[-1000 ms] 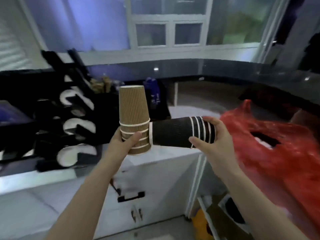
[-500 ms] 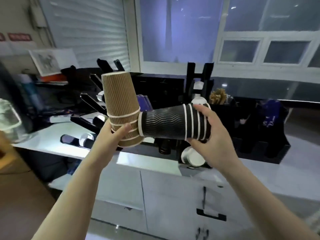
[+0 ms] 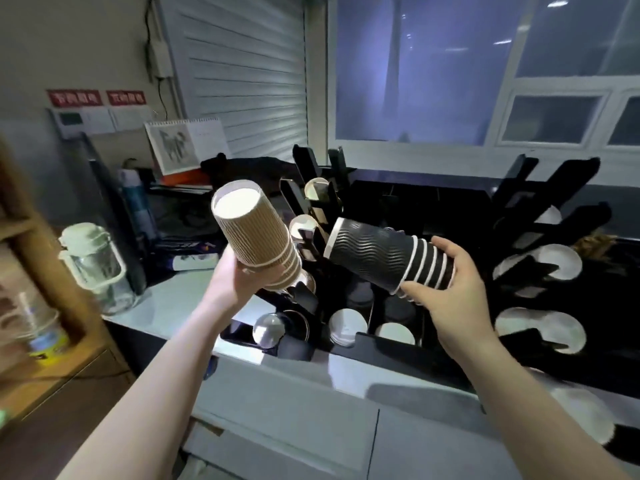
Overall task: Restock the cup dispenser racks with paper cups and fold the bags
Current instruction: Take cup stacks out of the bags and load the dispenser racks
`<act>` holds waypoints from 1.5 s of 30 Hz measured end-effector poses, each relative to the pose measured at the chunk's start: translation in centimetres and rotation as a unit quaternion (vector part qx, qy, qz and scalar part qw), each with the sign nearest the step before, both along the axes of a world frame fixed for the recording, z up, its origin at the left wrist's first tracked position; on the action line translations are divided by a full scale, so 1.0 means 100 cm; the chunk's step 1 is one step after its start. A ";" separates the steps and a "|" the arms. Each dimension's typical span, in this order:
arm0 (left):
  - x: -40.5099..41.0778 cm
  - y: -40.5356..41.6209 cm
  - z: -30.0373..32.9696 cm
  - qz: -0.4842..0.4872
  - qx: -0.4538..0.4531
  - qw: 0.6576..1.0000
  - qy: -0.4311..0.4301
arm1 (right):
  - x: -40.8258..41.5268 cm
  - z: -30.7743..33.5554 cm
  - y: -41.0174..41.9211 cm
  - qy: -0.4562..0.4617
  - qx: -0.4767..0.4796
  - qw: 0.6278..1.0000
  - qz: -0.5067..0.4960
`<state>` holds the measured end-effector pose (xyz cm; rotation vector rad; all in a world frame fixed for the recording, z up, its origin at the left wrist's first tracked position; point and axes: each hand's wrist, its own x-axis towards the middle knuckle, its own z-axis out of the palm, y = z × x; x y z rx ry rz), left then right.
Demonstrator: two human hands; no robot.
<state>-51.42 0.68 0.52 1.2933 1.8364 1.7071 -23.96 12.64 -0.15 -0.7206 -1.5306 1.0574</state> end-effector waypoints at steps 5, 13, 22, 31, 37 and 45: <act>-0.032 0.027 -0.008 -0.010 -0.015 0.999 0.027 | -0.029 -0.003 0.028 0.034 -0.030 0.999 0.026; -0.059 0.047 -0.023 -0.078 -0.135 0.976 0.149 | -0.053 -0.007 0.037 0.063 -0.074 0.995 0.009; -0.088 0.075 -0.017 -0.173 -0.203 0.945 0.187 | -0.068 -0.017 0.000 0.058 -0.085 0.992 -0.073; -0.093 0.074 -0.014 -0.128 -0.147 0.952 0.237 | -0.085 -0.024 -0.038 0.071 -0.100 0.984 -0.130; -0.091 0.063 -0.021 -0.098 -0.133 0.953 0.254 | -0.092 -0.028 -0.054 0.059 -0.077 0.983 -0.155; -0.089 0.070 -0.015 -0.128 -0.211 0.949 0.195 | -0.094 -0.022 -0.057 0.047 -0.069 0.987 -0.135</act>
